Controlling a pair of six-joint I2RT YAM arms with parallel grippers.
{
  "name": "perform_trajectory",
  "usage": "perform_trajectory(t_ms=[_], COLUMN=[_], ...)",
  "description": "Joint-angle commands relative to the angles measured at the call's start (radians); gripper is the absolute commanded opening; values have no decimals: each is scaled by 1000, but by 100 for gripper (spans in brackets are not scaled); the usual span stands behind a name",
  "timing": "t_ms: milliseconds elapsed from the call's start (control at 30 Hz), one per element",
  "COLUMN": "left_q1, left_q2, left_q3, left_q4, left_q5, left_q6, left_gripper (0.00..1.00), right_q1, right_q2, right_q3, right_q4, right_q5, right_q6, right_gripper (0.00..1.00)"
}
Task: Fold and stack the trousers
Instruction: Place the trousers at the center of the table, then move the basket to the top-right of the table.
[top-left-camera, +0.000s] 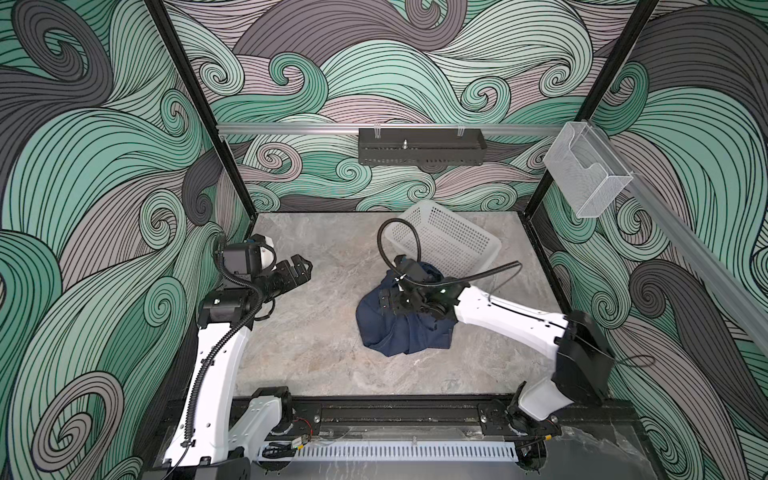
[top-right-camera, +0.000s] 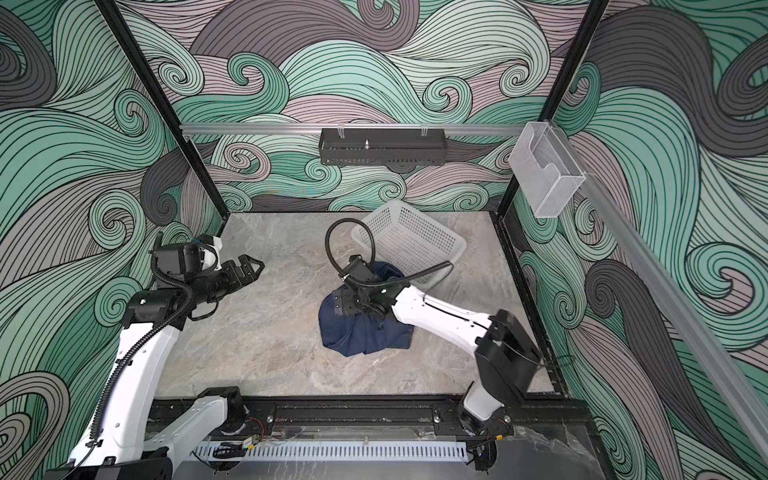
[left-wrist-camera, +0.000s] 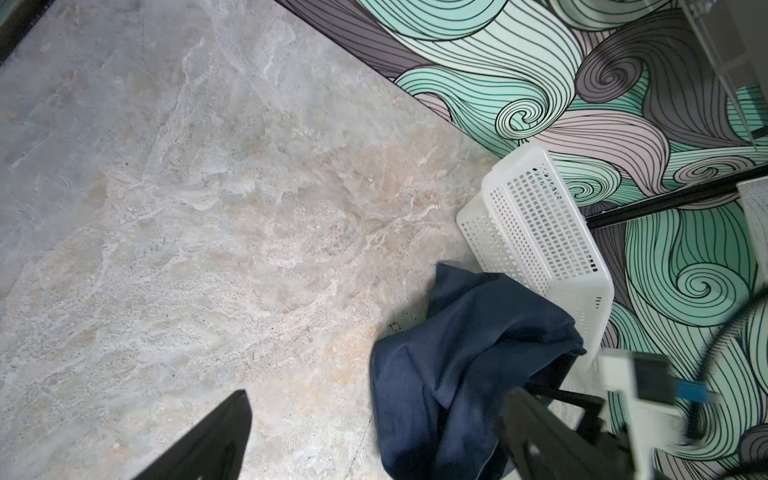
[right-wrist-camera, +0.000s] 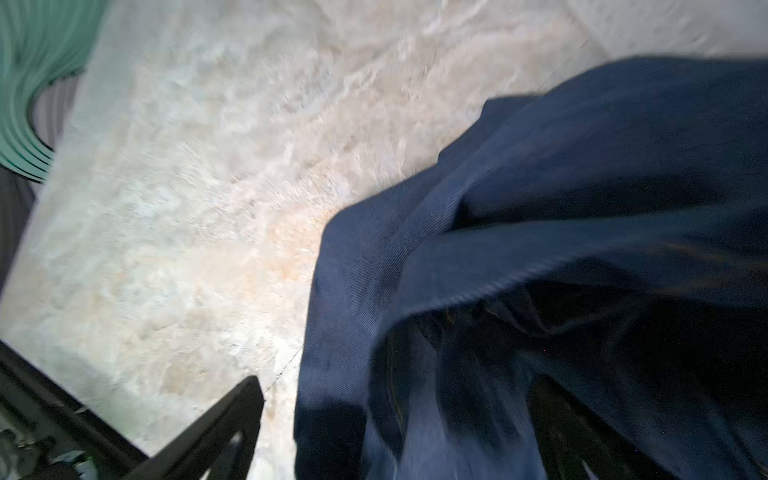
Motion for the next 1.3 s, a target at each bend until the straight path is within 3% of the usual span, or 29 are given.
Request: perform_trajectory(t_ms=[0, 133, 267, 567, 700, 900, 1067, 1267], left_q1=[10, 7, -38, -379, -487, -602, -642, -650], left_q2=[7, 9, 11, 44, 131, 331, 449, 577], left_q3=[38, -14, -91, -250, -283, -285, -280, -242], left_q4=[-51, -23, 23, 185, 271, 390, 466, 491], left_q5=[35, 149, 226, 159, 153, 172, 190, 203], left_q6=[52, 38, -18, -175, -224, -268, -278, -257], left_gripper=[98, 98, 94, 95, 96, 95, 96, 96], right_q1=[-16, -100, -213, -377, -453, -539, -590, -655], right_q2=[-149, -291, -380, -457, -377, -206, -59, 104], right_q3=[-33, -133, -265, -540, -571, -496, -398, -242], right_q4=[-101, -140, -126, 60, 169, 274, 329, 358], right_q5=[98, 121, 94, 40, -26, -84, -112, -107], right_q6=[6, 51, 105, 193, 195, 184, 193, 206], right_gripper=[99, 97, 84, 53, 46, 43, 44, 53])
